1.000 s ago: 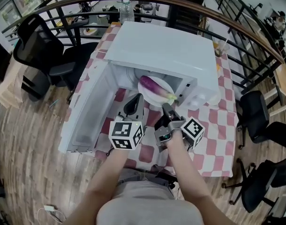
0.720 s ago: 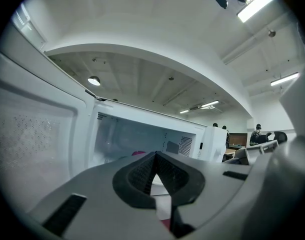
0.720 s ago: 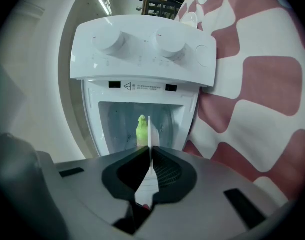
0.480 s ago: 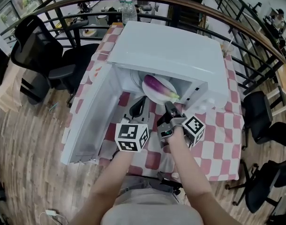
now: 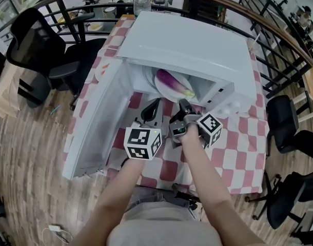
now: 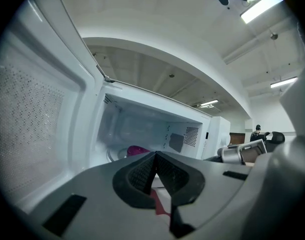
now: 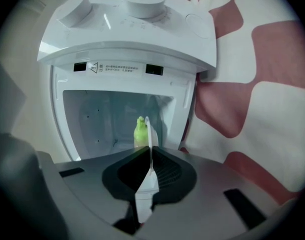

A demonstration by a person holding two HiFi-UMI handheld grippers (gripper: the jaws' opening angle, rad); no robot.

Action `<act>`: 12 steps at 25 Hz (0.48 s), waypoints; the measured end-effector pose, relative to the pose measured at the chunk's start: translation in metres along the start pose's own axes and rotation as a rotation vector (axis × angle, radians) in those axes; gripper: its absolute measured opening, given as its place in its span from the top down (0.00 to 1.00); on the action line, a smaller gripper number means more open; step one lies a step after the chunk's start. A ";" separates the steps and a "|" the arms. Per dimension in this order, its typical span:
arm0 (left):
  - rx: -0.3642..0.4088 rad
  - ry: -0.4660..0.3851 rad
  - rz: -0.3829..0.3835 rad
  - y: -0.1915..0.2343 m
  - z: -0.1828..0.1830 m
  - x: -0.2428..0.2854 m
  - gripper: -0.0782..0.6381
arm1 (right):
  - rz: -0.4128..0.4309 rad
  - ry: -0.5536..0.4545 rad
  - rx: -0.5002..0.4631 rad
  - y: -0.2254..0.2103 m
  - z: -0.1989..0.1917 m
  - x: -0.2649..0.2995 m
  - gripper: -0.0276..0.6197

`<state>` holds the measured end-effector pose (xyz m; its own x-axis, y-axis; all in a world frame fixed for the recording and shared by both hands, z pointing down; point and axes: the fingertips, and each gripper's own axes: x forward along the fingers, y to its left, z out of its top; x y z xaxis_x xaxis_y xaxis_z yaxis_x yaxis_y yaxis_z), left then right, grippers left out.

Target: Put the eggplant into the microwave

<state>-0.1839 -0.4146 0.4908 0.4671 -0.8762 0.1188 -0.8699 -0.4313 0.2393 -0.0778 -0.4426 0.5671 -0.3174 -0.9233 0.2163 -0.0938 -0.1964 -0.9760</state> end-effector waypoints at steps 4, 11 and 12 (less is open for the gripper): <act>-0.008 0.017 -0.014 0.001 -0.004 0.001 0.88 | -0.012 -0.032 0.014 -0.003 0.003 0.008 0.90; -0.020 0.037 -0.035 0.002 -0.008 0.004 0.88 | -0.044 -0.035 -0.048 0.001 0.008 0.020 0.90; -0.022 0.040 -0.039 0.002 -0.008 0.004 0.88 | -0.053 -0.031 -0.068 0.002 0.009 0.021 0.90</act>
<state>-0.1825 -0.4170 0.4996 0.5069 -0.8493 0.1476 -0.8475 -0.4596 0.2656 -0.0764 -0.4655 0.5696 -0.2810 -0.9222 0.2657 -0.1736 -0.2235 -0.9591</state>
